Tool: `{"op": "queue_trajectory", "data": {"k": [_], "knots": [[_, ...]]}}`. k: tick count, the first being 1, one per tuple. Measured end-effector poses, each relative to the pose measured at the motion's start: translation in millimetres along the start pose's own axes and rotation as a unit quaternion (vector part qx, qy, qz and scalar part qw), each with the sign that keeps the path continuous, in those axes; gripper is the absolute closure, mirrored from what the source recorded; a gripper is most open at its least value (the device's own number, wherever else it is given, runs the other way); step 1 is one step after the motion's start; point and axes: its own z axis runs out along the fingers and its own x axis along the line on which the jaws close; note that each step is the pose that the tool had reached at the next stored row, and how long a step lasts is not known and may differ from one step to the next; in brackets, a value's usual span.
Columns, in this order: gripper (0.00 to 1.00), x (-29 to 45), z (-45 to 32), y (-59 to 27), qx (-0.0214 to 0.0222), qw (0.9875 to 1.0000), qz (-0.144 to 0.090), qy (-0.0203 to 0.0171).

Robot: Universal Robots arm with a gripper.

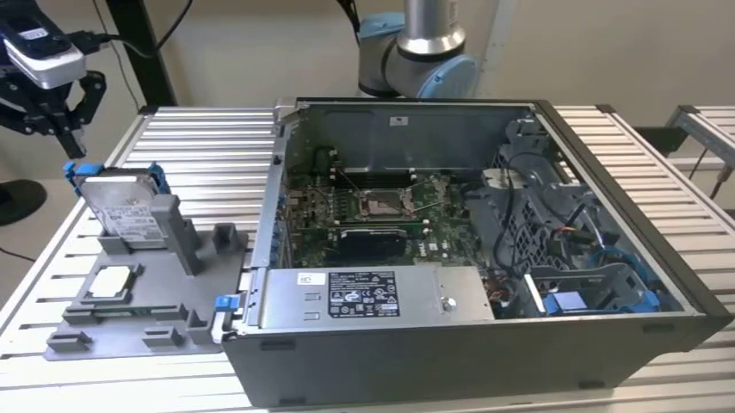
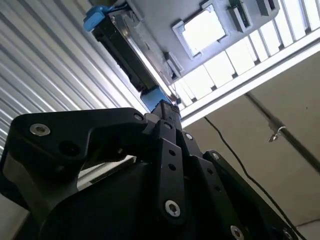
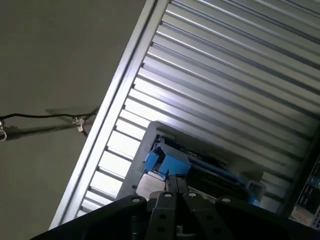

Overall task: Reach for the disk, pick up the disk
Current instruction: 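Pick up the disk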

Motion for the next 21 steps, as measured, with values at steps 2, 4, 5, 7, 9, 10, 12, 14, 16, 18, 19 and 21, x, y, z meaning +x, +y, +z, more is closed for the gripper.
{"op": "queue_trajectory", "data": {"k": [2, 4, 5, 7, 9, 10, 12, 14, 16, 18, 19, 21], "knots": [[1.00, 0.0, 0.0, 0.0, 0.0000, 0.9998, -0.018, 0.0007], [1.00, 0.0, 0.0, 0.0, 0.0000, 0.9993, -0.036, 0.0014], [1.00, 0.0, 0.0, 0.0, 0.0000, 0.9990, -0.045, 0.0018], [1.00, 0.0, 0.0, 0.0, 0.0000, 0.9980, -0.063, 0.0024], [1.00, 0.0, 0.0, 0.0, 0.0000, 0.9967, -0.082, 0.0031], [1.00, 0.0, 0.0, 0.0, 0.0000, 0.9959, -0.091, 0.0035], [1.00, 0.0, 0.0, 0.0, 0.0000, 0.9941, -0.109, 0.0041], [1.00, 0.0, 0.0, -0.1, 0.0000, 0.9919, -0.127, 0.0048], [1.00, 0.0, 0.0, -0.1, 0.0000, 0.9895, -0.145, 0.0055], [1.00, 0.0, 0.0, 0.0, 0.0000, 0.9866, -0.163, 0.0062], [1.00, 0.0, 0.0, 0.0, 0.0000, 0.9852, -0.172, 0.0065], [1.00, 0.0, 0.0, 0.0, 0.0000, 0.9818, -0.190, 0.0073]]}}
